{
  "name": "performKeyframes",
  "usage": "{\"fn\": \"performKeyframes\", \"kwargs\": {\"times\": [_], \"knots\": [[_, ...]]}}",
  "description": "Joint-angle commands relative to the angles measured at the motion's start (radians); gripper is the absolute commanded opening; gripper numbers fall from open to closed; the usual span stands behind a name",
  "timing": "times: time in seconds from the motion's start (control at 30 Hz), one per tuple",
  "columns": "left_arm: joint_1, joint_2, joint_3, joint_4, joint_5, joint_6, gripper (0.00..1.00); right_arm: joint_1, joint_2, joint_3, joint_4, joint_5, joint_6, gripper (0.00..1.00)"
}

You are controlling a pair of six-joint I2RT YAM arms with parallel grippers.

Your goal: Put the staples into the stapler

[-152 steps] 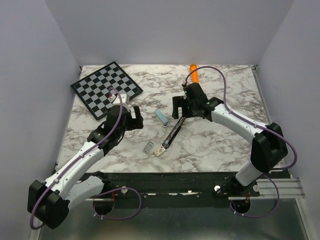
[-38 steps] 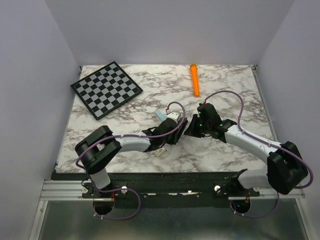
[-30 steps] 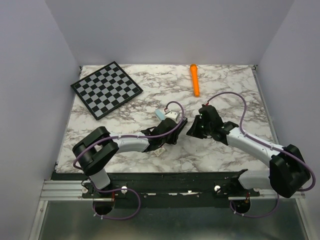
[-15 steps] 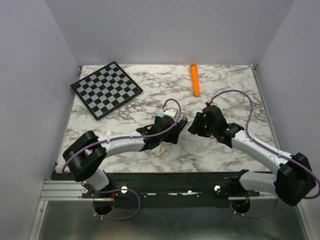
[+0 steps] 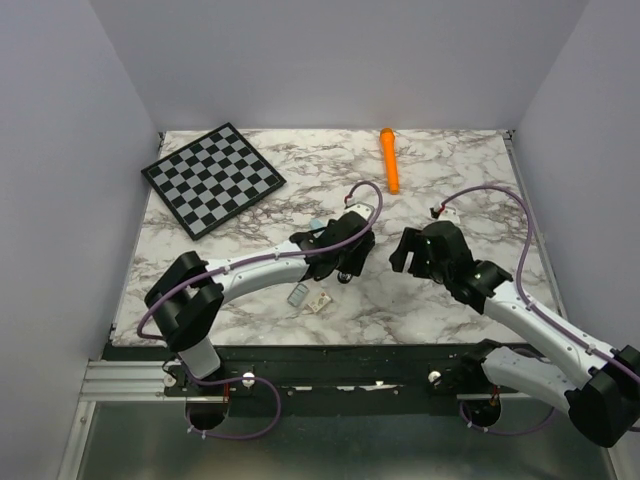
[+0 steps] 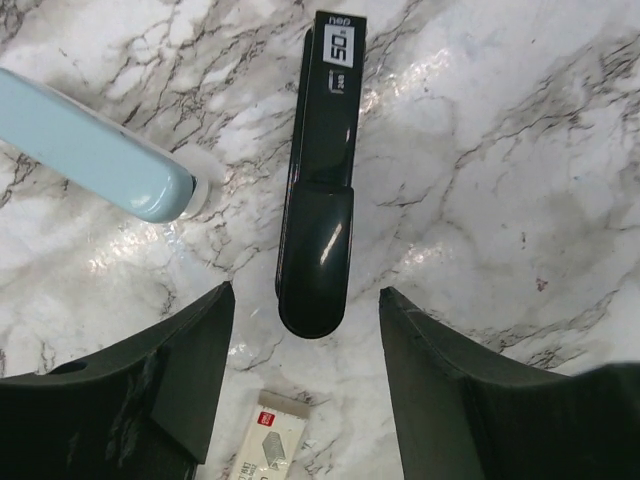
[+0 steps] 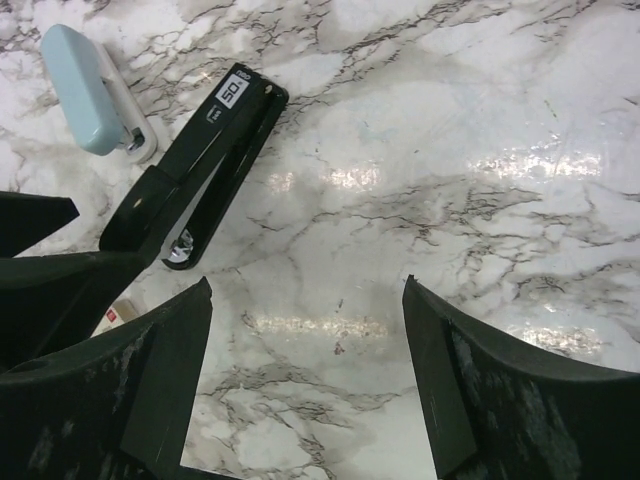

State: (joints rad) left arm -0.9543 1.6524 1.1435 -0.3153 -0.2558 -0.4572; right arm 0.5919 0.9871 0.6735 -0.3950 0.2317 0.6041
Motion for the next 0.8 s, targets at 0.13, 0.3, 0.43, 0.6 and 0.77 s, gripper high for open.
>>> {"fn": "performKeyframes", "kwargs": {"times": [0.13,0.3,0.43,0.6,0.77], "knots": [[-0.006,0.106,0.094,-0.13,0.015,0.037,0.45,-0.001,-0.054,-0.04,-0.042,0.103,-0.024,0.84],[-0.006,0.141,0.096,-0.13,0.042,0.028,0.24,-0.001,-0.065,-0.055,-0.047,0.116,-0.03,0.84],[-0.006,0.165,0.072,-0.114,0.055,0.006,0.1,-0.001,-0.068,-0.06,-0.047,0.121,-0.04,0.84],[-0.006,0.191,0.026,-0.088,0.061,-0.023,0.07,-0.001,-0.064,-0.074,-0.042,0.12,-0.05,0.84],[-0.006,0.214,-0.001,-0.067,0.07,-0.034,0.04,-0.001,-0.061,-0.083,-0.038,0.115,-0.05,0.84]]}}
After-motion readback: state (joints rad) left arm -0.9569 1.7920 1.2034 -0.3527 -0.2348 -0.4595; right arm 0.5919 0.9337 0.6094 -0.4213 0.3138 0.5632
